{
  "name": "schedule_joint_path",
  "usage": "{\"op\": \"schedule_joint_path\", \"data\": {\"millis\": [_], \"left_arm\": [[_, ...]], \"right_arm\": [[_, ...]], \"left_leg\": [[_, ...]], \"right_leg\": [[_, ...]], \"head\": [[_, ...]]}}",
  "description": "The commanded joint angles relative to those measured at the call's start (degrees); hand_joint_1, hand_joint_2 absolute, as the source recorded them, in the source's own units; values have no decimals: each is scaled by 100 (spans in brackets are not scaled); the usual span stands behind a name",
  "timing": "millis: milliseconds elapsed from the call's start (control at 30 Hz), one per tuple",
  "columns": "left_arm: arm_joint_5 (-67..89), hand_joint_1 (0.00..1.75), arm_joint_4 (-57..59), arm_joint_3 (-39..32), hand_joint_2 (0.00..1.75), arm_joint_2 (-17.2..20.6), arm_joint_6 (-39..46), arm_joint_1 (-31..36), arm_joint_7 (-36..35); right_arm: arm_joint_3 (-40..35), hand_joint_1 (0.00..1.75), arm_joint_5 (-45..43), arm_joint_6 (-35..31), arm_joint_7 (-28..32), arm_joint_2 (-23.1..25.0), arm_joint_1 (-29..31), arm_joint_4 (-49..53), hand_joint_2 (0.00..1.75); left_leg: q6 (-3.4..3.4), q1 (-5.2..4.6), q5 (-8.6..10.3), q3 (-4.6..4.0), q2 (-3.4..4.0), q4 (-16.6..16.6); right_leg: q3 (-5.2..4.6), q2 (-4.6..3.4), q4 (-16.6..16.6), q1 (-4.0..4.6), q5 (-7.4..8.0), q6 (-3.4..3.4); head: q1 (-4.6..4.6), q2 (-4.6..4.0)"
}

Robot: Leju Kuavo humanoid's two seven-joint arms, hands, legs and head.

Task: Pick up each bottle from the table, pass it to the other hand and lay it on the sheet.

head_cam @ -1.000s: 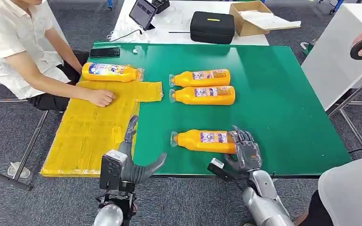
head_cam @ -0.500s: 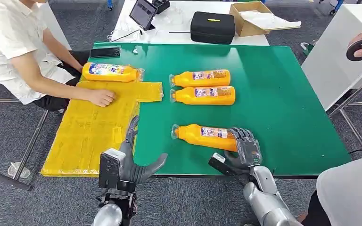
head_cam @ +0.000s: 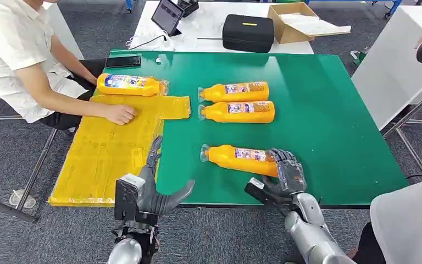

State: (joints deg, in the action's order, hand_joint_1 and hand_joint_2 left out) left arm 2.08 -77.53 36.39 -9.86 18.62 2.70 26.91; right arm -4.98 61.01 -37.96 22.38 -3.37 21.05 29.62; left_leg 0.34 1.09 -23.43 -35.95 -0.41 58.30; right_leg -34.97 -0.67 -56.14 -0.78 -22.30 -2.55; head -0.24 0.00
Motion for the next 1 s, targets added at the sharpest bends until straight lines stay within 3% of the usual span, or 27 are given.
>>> {"op": "schedule_joint_path", "data": {"millis": [33,233,433,600,833,1000], "left_arm": [[-864,0,1027,-298,175,-74,-343,151,-272],[-2010,0,2016,-455,175,-219,-516,289,-352],[-2526,0,2093,-531,175,-227,-580,313,-384],[-3152,0,2155,-615,175,-202,-648,228,-391],[-3173,0,2117,-596,175,-187,-651,214,-381],[-3303,0,1791,-591,175,-125,-415,94,-52]], "right_arm": [[-76,175,-356,-204,378,104,-327,-189,175],[-38,175,-1165,-128,980,361,-458,201,175],[-224,175,-1547,-147,1108,373,-497,285,175],[-238,175,-2461,70,1481,487,-731,890,175],[-272,175,-2476,93,1445,479,-772,988,175],[-301,175,-3020,228,1492,565,-1151,1931,175]], "left_leg": [[1,2,0,12,-13,-11],[-1,1,-5,12,-10,-13],[-2,2,-17,3,-3,-8],[0,-1,-21,4,-2,-11],[-3,0,-18,-20,-5,-6],[-3,1,-22,-26,-1,-3]], "right_leg": [[18,16,11,4,-4,8],[17,14,10,4,-10,5],[3,8,4,5,-11,5],[5,14,4,4,-17,12],[-13,9,-1,3,-15,4],[-22,5,-4,3,-17,4]], "head": [[0,0],[0,0],[0,0],[0,0],[0,0],[0,0]]}}
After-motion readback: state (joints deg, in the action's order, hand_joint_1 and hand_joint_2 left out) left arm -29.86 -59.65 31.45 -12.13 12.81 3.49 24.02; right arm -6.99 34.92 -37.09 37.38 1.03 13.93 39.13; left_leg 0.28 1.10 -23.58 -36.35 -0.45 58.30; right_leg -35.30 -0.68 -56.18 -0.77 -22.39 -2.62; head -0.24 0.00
